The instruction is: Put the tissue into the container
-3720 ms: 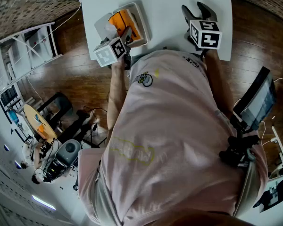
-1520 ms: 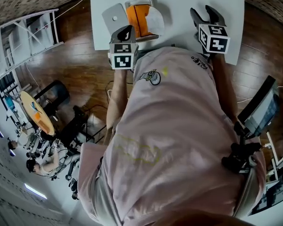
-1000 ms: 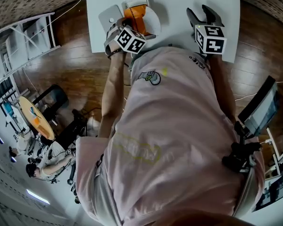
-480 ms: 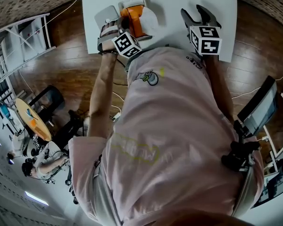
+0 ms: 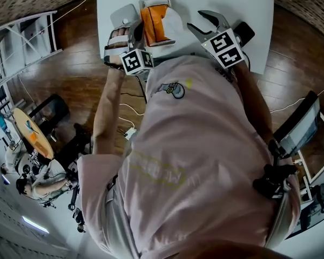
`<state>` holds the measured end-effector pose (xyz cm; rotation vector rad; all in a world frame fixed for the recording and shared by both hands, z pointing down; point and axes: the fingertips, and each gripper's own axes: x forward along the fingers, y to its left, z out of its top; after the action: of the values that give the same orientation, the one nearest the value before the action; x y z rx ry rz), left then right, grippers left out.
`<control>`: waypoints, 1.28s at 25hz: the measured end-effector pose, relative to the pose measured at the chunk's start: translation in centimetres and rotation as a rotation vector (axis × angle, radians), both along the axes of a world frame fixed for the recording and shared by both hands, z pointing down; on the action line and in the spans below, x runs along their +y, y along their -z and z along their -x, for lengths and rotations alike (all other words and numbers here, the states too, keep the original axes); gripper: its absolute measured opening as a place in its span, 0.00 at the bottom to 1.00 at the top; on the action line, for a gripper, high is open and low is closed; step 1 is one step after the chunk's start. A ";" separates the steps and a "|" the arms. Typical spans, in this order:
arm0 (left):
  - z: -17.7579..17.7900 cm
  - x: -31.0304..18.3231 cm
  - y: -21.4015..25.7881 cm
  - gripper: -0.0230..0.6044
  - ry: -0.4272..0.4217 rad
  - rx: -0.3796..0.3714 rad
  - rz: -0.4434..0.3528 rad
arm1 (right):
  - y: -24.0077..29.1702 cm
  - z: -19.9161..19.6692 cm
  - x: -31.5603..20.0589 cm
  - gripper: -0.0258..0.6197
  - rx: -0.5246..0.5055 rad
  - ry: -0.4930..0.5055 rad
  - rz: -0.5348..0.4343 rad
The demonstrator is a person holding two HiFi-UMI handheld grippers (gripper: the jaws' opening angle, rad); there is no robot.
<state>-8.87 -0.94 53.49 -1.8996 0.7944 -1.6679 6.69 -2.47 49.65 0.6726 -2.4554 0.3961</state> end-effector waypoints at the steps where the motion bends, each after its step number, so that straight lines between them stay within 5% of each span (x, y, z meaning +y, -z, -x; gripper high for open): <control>1: 0.2 0.1 0.3 0.03 -0.017 0.005 -0.011 | 0.3 0.5 0.2 0.39 -0.011 0.009 0.008; 5: -0.8 3.0 -6.7 0.00 -0.327 -0.241 0.172 | -0.9 2.4 2.4 0.39 0.020 0.114 0.053; 7: -1.1 1.6 -7.4 0.00 -0.362 -0.299 0.148 | -1.6 4.2 3.7 0.39 0.022 0.183 0.067; 9: -0.8 -0.7 -6.5 0.00 -0.311 -0.303 0.091 | -1.2 6.2 4.6 0.39 0.013 0.250 0.044; 13: -0.2 -0.9 -3.1 0.03 -0.075 0.002 0.077 | -1.5 8.7 5.0 0.39 0.116 0.322 -0.010; 17: -0.1 3.7 -5.3 0.02 -0.176 0.039 0.231 | -3.1 9.4 4.4 0.39 0.252 0.343 -0.033; 24: -1.4 3.3 -5.8 0.01 -0.200 0.225 0.276 | -5.5 12.1 5.6 0.40 0.439 0.539 -0.026; 26: -1.3 2.9 -5.6 0.01 -0.182 0.304 0.251 | -5.7 12.4 5.7 0.63 0.489 0.552 -0.024; 27: -1.3 3.0 -5.5 0.01 -0.170 0.339 0.252 | -5.9 12.5 5.7 0.62 0.517 0.543 -0.025; 29: -1.0 3.3 -5.5 0.01 -0.152 0.397 0.258 | -6.3 13.1 5.6 0.45 0.562 0.525 -0.020; 32: -0.9 3.4 -5.8 0.01 -0.136 0.485 0.262 | -6.6 13.4 5.7 0.43 0.621 0.532 0.006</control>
<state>-7.97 2.41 59.33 -2.5327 0.6214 -1.2925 -6.75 3.24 56.22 0.0870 -1.9242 -0.0219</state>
